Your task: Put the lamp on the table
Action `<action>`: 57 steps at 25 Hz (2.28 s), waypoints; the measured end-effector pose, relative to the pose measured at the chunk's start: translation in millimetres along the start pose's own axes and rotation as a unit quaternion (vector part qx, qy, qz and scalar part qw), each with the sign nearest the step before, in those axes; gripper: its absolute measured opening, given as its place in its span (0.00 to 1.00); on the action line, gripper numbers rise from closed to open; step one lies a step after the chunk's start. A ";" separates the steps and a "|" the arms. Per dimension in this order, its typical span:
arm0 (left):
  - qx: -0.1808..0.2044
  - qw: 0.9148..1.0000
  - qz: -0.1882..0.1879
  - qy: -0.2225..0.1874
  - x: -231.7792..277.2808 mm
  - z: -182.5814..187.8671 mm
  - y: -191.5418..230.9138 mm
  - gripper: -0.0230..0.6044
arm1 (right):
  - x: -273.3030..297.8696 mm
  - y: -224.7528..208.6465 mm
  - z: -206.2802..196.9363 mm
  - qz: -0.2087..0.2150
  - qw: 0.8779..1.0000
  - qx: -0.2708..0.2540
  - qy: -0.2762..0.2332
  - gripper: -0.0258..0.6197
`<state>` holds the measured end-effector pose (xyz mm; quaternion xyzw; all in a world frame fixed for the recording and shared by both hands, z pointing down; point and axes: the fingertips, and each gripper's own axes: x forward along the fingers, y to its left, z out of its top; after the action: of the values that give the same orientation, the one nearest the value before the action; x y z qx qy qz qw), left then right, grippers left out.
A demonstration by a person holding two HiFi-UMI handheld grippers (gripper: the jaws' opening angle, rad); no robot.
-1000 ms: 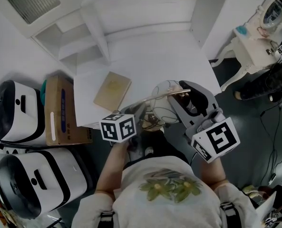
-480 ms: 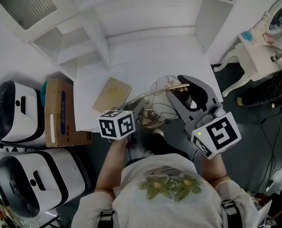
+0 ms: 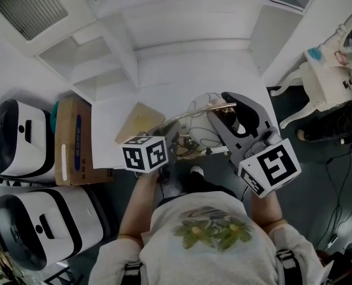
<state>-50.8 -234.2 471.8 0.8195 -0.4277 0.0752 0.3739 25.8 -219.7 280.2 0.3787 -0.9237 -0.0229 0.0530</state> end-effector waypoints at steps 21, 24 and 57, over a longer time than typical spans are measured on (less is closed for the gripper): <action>-0.032 0.999 0.031 0.015 46.9 3.7 36.6 0.08 | 46.5 -40.2 -37.5 0.029 0.999 0.017 0.029 0.32; -0.037 0.999 0.036 0.017 48.5 -0.1 42.7 0.08 | 50.2 -39.3 -44.3 0.031 0.999 0.020 0.034 0.32; -0.049 0.998 0.048 0.004 58.1 -4.8 73.9 0.08 | 72.3 -30.3 -56.4 0.017 1.000 0.016 0.015 0.32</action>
<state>-69.6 -294.7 541.5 0.7783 -0.4682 0.0755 0.4115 2.3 -292.2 339.5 0.3641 -0.9293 -0.0016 0.0615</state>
